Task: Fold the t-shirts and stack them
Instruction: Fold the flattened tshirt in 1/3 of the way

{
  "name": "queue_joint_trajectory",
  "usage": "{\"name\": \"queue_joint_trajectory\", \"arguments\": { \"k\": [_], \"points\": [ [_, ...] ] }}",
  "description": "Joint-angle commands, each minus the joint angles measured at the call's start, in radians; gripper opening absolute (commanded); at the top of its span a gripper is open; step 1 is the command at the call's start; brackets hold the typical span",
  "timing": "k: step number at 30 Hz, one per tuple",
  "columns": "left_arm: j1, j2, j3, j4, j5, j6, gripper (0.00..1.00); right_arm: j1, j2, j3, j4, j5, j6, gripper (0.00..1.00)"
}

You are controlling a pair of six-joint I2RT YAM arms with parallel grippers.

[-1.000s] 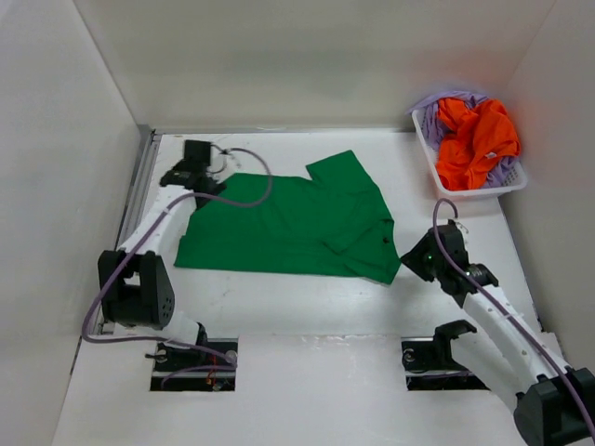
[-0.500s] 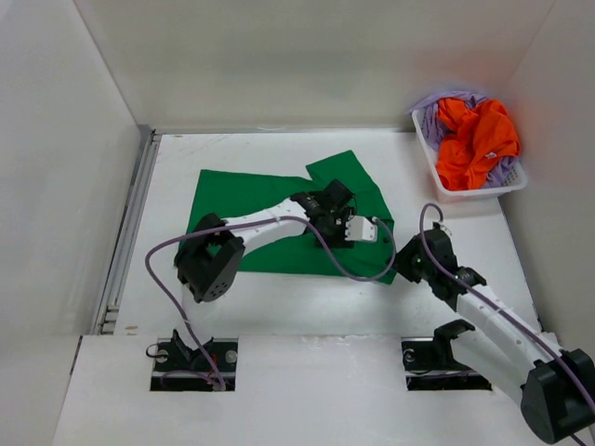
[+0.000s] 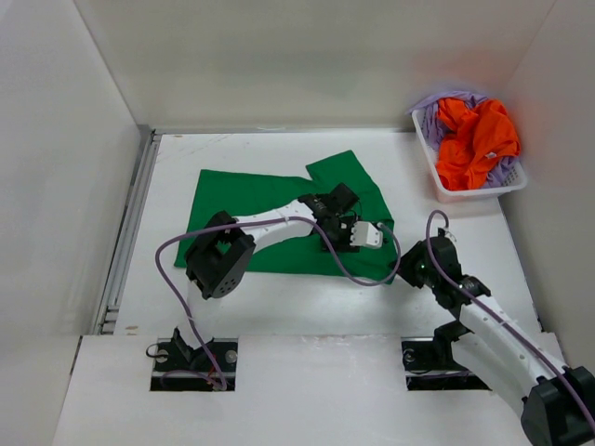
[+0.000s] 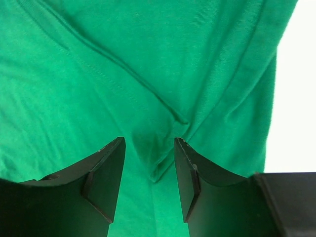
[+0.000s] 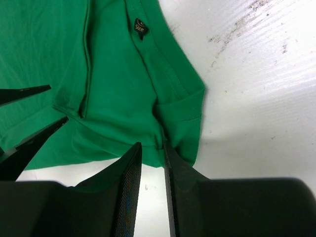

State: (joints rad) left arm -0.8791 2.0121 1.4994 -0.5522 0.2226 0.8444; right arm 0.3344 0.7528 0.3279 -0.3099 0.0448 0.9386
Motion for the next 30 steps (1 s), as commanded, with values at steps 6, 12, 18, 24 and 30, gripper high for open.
{"name": "queue_joint_trajectory", "arguments": {
  "k": [6, 12, 18, 24, 30],
  "points": [
    [-0.013, 0.01, 0.038, -0.032, 0.069, -0.039, 0.43, 0.002, 0.026, -0.001, 0.015, 0.003, 0.008, 0.29],
    [-0.011, 0.054, 0.064, -0.034, 0.055, -0.051, 0.3, 0.002, 0.036, -0.004, 0.025, 0.003, 0.006, 0.29],
    [-0.01, 0.071, 0.078, -0.026, 0.037, -0.068, 0.1, 0.002, 0.034, -0.012, 0.025, 0.003, 0.006, 0.29],
    [0.021, 0.031, 0.097, -0.014, 0.05, -0.143, 0.07, 0.002, 0.06, -0.013, 0.025, 0.007, 0.014, 0.28],
    [0.075, 0.022, 0.085, 0.009, 0.078, -0.255, 0.06, 0.015, 0.138, 0.003, 0.037, 0.013, 0.009, 0.28]
  ]
}}
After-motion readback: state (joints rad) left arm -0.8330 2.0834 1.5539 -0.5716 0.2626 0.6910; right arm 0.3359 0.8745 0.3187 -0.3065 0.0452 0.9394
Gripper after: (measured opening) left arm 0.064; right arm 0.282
